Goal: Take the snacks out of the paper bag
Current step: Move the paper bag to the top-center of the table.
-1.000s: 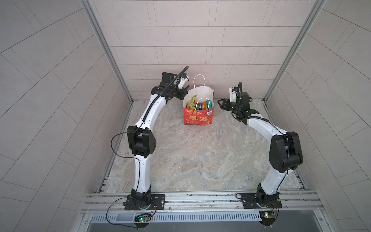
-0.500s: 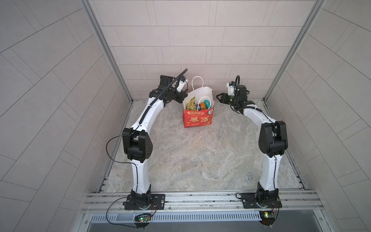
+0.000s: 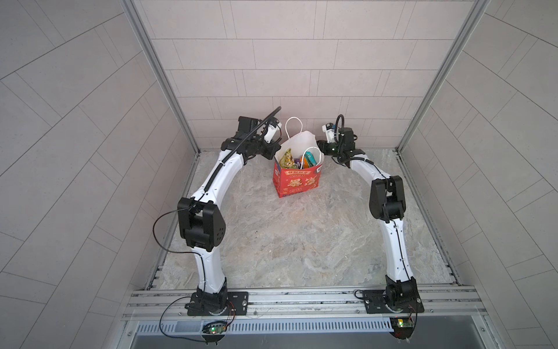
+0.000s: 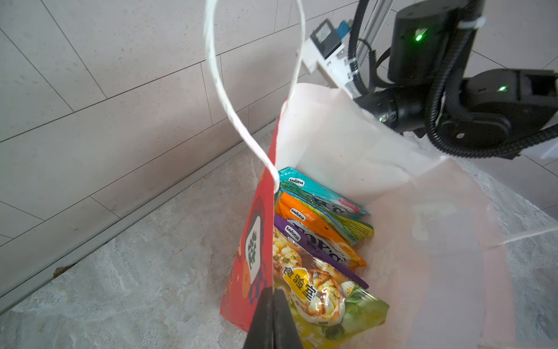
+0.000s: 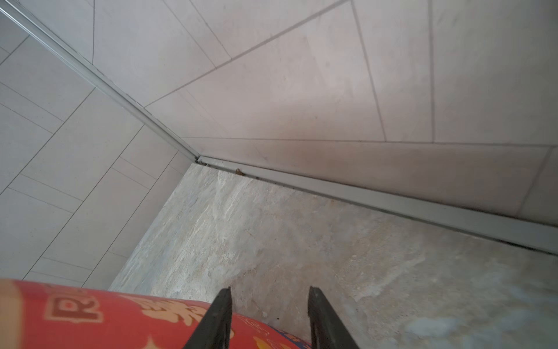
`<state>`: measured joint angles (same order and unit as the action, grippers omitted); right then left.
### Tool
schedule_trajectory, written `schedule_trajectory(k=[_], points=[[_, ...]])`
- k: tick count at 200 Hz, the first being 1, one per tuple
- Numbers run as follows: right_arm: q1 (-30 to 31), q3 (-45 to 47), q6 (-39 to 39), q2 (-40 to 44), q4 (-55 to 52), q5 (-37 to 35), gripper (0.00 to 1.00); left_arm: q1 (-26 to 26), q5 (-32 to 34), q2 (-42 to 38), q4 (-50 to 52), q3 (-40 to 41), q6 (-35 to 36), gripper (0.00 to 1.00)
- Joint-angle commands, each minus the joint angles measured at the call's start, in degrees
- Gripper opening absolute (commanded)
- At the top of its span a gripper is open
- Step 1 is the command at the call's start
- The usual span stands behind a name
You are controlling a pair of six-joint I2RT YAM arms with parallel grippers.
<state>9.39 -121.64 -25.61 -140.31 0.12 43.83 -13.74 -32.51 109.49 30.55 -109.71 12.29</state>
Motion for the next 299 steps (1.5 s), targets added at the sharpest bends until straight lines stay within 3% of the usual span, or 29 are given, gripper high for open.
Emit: schedule_trajectory(k=[1, 32, 63, 117, 164, 181, 213, 251, 299], points=[[0.48, -2.54, 0.89, -0.02, 2.53, 6.01, 0.42, 0.39, -2.08, -2.4, -5.11, -2.22, -0.27, 0.0], [0.48, -0.86, 2.6, -0.28, 4.08, 12.04, 0.41, 1.65, -3.35, -2.01, -7.2, -1.86, -1.91, 0.0], [0.43, 9.18, 1.18, 3.85, 12.52, 12.67, 0.39, 2.28, -4.08, -1.09, -7.61, -2.04, -1.73, 0.0], [0.7, 29.43, -2.88, 14.29, 25.46, 10.42, 0.38, 3.51, -6.5, 0.63, -4.79, -3.15, 1.32, 0.0], [0.22, 40.26, -7.57, 21.56, 29.2, 6.91, 0.33, 3.43, -8.56, -1.78, -2.84, 0.01, 2.08, 0.0], [-0.26, 43.08, -8.85, 24.54, 28.58, 4.47, 0.36, 3.45, -7.87, -2.95, -3.52, 2.03, 1.28, 0.0], [-3.13, 46.01, -10.79, 30.39, 22.07, -5.13, 0.36, 3.28, -1.16, -5.13, -3.4, 4.67, -4.0, 0.0], [-4.64, 43.98, -8.23, 34.31, 13.06, -9.03, 0.37, 2.76, 6.27, -9.89, -3.23, 10.33, -10.75, 0.0], [-4.13, 43.86, -8.5, 35.57, 12.87, -8.7, 0.39, 0.59, 10.96, -13.31, 0.04, 11.29, -16.54, 0.0]])
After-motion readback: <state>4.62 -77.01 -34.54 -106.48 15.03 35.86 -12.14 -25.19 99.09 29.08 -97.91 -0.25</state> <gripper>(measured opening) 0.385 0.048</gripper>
